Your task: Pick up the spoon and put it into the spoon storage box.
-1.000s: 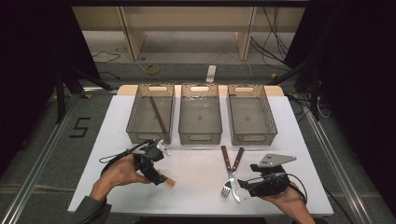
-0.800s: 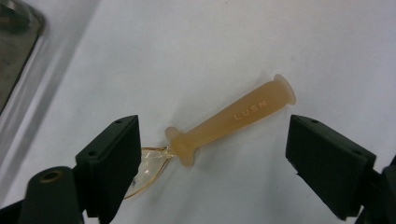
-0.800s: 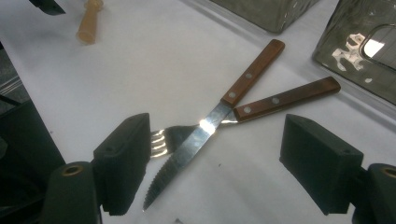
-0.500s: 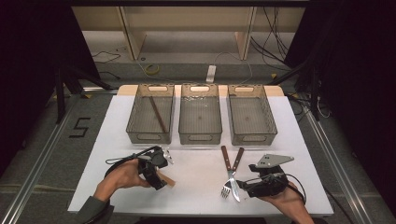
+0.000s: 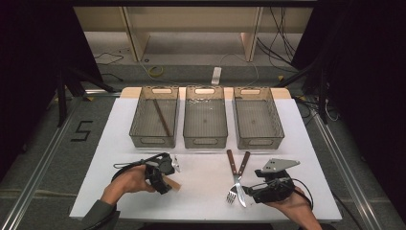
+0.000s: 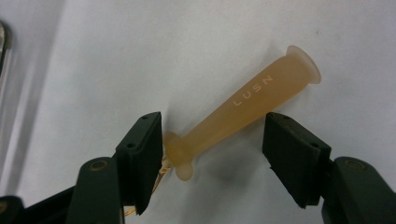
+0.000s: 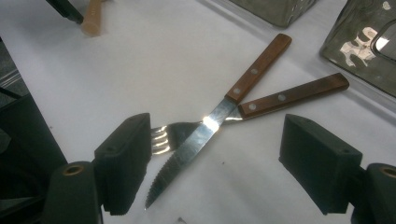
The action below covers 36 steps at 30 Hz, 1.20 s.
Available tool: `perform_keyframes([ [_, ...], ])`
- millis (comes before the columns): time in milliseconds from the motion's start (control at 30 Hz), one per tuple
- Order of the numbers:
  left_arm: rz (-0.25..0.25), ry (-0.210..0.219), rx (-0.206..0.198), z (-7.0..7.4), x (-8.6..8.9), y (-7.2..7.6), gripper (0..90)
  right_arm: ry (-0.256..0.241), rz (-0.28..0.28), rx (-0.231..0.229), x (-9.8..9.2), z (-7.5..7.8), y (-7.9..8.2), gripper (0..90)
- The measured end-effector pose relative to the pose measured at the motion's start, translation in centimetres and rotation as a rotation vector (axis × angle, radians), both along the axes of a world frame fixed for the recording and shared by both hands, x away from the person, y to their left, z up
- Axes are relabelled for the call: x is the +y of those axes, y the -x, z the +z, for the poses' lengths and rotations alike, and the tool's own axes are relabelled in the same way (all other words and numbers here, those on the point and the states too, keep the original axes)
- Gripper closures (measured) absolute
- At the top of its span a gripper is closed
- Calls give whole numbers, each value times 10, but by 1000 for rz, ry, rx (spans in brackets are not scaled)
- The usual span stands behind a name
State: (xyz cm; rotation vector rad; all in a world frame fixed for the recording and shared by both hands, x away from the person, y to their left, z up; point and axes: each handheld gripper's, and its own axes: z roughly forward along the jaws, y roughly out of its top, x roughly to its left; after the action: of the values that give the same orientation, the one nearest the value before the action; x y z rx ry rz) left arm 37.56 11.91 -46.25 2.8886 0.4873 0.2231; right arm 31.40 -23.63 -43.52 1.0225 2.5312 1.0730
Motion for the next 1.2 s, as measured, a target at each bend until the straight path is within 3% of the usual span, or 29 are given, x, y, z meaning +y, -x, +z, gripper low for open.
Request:
perform_keyframes([
  [233, -3, 3, -12, 1, 1, 0, 455, -3, -1, 1, 0, 0, 0, 259],
  [500, 24, -23, -79, 1, 4, -3, 713, -3, 0, -1, 0, 1, 0, 260],
  [967, 44, -5, -76, 3, 7, -5, 763, -6, 1, -2, -1, 2, 0, 260],
  [1100, 92, 26, -65, 5, 10, -7, 765, -6, -1, -1, -1, 2, 0, 260],
  [1200, 127, 69, -62, 15, 15, -9, 766, -7, -3, -3, -1, 2, 0, 260],
])
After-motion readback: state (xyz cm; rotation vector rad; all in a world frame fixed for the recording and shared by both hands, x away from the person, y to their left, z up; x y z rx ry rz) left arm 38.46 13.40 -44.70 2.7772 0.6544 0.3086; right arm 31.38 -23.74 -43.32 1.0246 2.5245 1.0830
